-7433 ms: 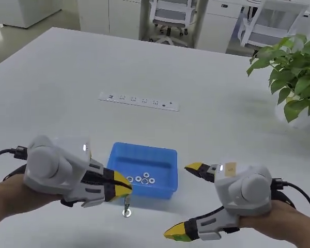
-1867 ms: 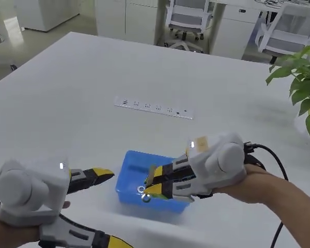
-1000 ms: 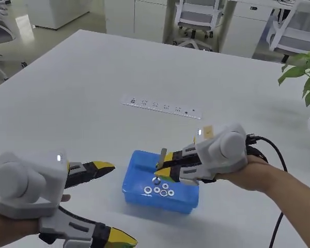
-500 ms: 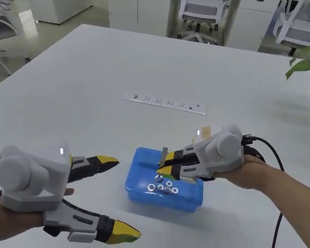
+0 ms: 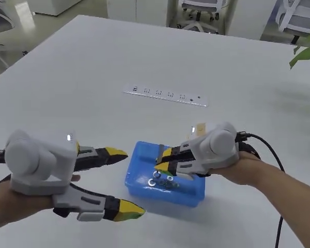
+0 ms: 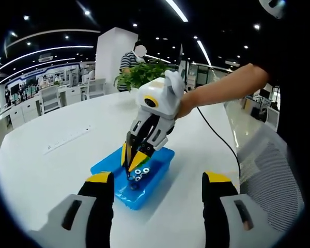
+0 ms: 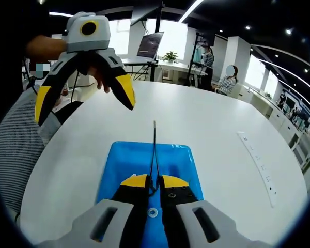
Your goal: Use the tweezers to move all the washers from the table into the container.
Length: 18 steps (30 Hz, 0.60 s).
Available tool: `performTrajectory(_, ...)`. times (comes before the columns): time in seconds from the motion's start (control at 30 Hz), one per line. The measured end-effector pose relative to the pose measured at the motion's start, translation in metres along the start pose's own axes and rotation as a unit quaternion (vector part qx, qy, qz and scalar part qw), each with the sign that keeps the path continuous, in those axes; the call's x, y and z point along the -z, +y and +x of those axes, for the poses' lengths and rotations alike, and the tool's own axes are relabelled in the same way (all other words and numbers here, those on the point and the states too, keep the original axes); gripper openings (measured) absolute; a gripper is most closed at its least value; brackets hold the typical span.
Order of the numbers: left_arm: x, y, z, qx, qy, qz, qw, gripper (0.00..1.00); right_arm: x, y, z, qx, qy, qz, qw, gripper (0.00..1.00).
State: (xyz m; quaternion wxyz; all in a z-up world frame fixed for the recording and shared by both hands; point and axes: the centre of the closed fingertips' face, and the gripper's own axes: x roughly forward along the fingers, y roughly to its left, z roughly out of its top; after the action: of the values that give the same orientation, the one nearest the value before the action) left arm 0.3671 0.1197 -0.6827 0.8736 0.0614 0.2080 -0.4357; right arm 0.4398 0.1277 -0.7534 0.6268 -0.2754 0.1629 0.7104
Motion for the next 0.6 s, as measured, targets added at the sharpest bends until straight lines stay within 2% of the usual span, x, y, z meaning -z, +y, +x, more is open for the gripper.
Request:
performTrajectory(0.13,-0.004,0.005,0.005,0.005,0.005,0.010,0.9999,0.62,0.002,0.000,0.002,-0.002,0.001,0.002,1.0000,0.09)
performTrajectory(0.4,-0.006,0.027,0.017,0.001,0.020,0.044,0.9988,0.38,0.005,0.000,0.004,-0.005,0.003,0.000,1.0000,0.09)
performTrajectory(0.5,-0.009,0.034,0.025,0.001,0.022,0.056,0.9982,0.31,0.007,0.001,0.004,-0.006,0.005,-0.002,1.0000,0.09)
performTrajectory(0.6,-0.010,0.040,0.031,-0.002,0.027,0.067,0.9974,0.28,0.009,0.001,0.005,-0.007,0.006,-0.002,1.0000,0.09)
